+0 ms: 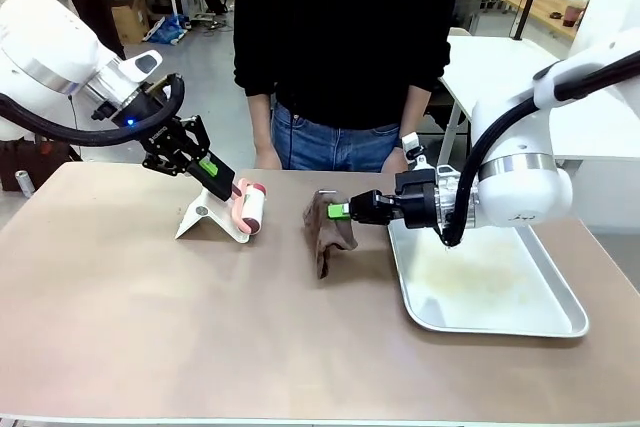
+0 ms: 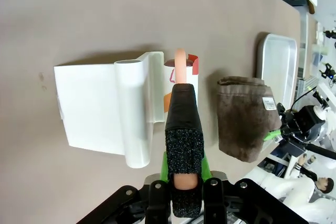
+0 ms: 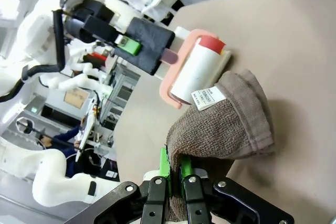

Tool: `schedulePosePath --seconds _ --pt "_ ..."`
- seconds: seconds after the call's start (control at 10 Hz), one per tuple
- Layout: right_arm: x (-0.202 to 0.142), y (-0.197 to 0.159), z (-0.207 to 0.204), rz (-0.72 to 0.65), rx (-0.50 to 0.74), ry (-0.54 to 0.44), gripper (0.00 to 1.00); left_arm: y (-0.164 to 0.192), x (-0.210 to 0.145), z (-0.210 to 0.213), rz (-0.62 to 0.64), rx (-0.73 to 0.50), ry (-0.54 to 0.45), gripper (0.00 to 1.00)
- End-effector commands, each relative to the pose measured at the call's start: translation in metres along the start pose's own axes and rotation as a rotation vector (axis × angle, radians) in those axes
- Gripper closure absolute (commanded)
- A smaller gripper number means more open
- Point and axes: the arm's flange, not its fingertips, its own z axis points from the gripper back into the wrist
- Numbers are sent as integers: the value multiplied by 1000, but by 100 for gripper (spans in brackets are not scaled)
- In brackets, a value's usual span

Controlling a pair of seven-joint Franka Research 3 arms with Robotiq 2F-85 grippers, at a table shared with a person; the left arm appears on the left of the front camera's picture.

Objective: Clean the surface of the table.
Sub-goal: Return the Lint Roller and towel to their original positions.

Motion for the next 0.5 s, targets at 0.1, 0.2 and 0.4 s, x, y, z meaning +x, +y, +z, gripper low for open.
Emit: schedulePosePath --seconds 0.1,0.2,0.4 --pt "4 -5 -5 -43 -141 0 91 -7 2 1 28 44 -13 78" --pt "5 -5 -2 -35 -181 -5 91 -5 2 0 41 58 -27 78" --pt "6 -3 -1 -24 -220 9 91 0 2 -2 51 60 -39 78"
